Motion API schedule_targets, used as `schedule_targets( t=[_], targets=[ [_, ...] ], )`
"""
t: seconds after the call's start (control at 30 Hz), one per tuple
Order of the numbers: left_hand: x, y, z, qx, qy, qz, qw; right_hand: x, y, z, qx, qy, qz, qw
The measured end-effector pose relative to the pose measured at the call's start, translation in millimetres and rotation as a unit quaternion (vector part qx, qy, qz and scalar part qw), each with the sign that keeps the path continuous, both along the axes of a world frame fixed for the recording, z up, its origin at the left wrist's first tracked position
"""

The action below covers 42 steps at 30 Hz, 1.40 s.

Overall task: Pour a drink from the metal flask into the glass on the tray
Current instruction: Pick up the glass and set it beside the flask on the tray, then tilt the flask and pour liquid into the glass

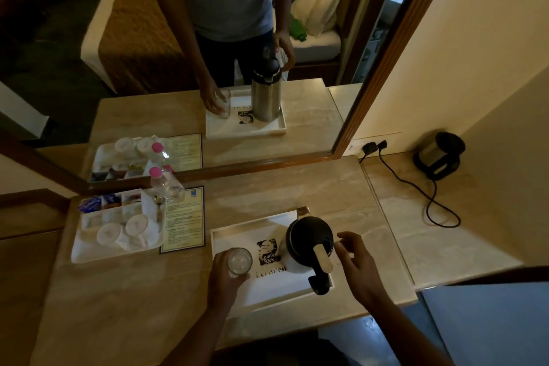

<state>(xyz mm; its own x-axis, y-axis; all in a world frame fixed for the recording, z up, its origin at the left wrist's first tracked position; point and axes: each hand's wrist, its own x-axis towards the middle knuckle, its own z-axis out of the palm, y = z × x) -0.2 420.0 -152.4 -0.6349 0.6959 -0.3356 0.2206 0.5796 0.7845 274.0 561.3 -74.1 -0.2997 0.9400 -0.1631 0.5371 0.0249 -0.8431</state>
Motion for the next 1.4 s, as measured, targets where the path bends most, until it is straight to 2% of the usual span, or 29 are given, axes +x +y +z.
schedule_targets(
  t=[0.13,0.3,0.47,0.57,0.67,0.8,0.9,0.97,1.07,1.23,1.4],
  targets=[
    [1,0,-5,0.001,-0.004,0.002,1.000,2,-7,-5,-0.063,0.043,-0.015,0.997],
    [1,-3,-12,0.003,-0.023,0.020,1.000,1,-14,-15,-0.141,0.055,0.008,0.988],
    [0,-6,-14,-0.028,-0.036,0.029,0.999,-4,-26,-30,-0.272,0.115,0.027,0.955],
    [-5,-13,-6,-0.074,0.003,-0.006,0.997,-7,-34,-48,-0.320,0.159,0.007,0.934],
    [-14,-35,0,-0.109,0.048,-0.027,0.992,-13,-38,-60,-0.320,0.211,-0.003,0.924],
    [-28,-81,-5,-0.162,0.156,-0.038,0.974,-20,-41,-64,-0.324,0.233,-0.025,0.917],
    [-39,-108,-13,-0.241,0.216,-0.031,0.946,-25,-44,-60,-0.273,0.238,-0.040,0.932],
    [-43,-115,-17,-0.320,0.192,-0.033,0.927,-26,-45,-57,-0.241,0.230,-0.048,0.942],
    [-46,-114,-22,-0.371,0.110,-0.033,0.922,-21,-36,-54,-0.216,0.198,-0.058,0.954],
    [-47,-110,-25,-0.385,0.085,-0.041,0.918,-13,-9,-54,-0.172,0.131,-0.018,0.976],
    [-48,-111,-25,-0.385,0.078,-0.030,0.919,-20,12,-34,-0.159,0.035,0.110,0.980]
  ],
)
